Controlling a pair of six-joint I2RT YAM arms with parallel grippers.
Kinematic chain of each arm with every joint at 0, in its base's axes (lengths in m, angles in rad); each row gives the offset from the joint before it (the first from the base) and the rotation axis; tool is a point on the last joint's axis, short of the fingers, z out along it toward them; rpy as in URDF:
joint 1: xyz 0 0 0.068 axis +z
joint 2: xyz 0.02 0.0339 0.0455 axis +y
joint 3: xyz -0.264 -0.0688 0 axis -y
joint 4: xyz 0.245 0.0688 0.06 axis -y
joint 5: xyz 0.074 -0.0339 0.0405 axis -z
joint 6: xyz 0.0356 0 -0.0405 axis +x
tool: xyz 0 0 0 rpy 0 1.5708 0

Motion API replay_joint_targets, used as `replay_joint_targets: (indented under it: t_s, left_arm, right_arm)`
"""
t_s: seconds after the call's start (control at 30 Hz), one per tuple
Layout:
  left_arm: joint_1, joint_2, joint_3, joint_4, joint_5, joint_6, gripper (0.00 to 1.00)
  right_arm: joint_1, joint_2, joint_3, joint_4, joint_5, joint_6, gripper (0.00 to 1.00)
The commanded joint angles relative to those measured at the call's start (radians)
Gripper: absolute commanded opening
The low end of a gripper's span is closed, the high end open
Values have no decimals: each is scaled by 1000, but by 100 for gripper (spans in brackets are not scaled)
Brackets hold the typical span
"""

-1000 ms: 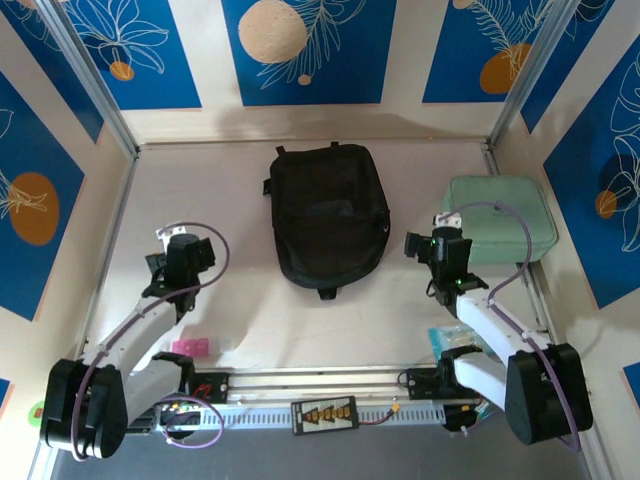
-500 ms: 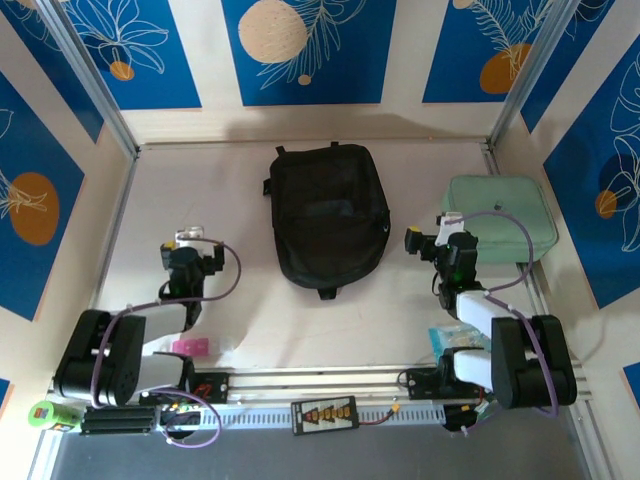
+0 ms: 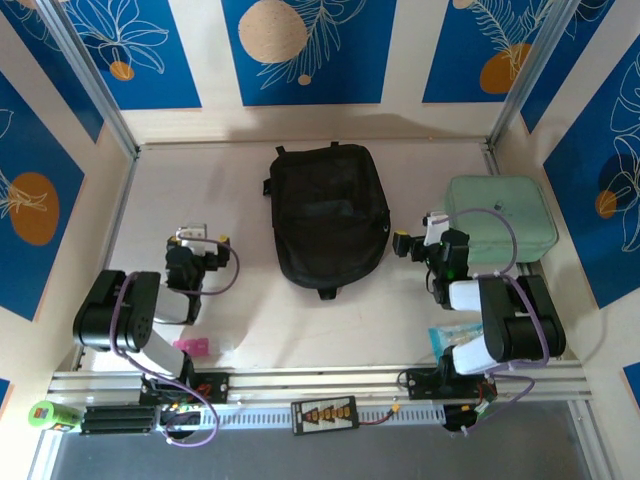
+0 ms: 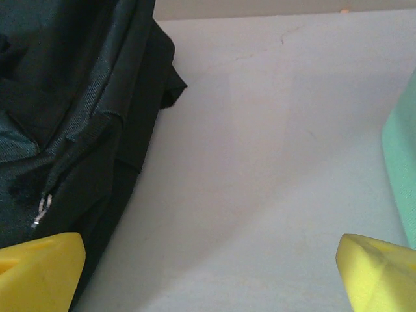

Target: Pack books, pencil case, and school supplies into a backpack

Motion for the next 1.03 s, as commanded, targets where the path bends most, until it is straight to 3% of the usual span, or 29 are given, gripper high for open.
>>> replay_joint_targets:
  t_s: [0.0, 0.13, 0.3, 0.6, 1.0]
  left_arm:
    - [14, 3, 10, 84, 30, -17, 99]
    - [13, -4, 36, 23, -19, -31, 100]
    - [0, -9, 124, -149, -34, -23, 100]
    - [-1, -6, 149, -196, 34, 1, 100]
    - [1, -5, 137, -172, 16, -9, 100]
  right_arm:
    - [7, 44, 26, 104, 9, -20, 99]
    - [-9, 46, 89, -20, 20, 6, 99]
    - [-32, 48, 103, -46, -1, 29, 99]
    - [-34, 50, 104, -46, -2, 30, 99]
    - [-36, 48, 104, -46, -4, 29, 99]
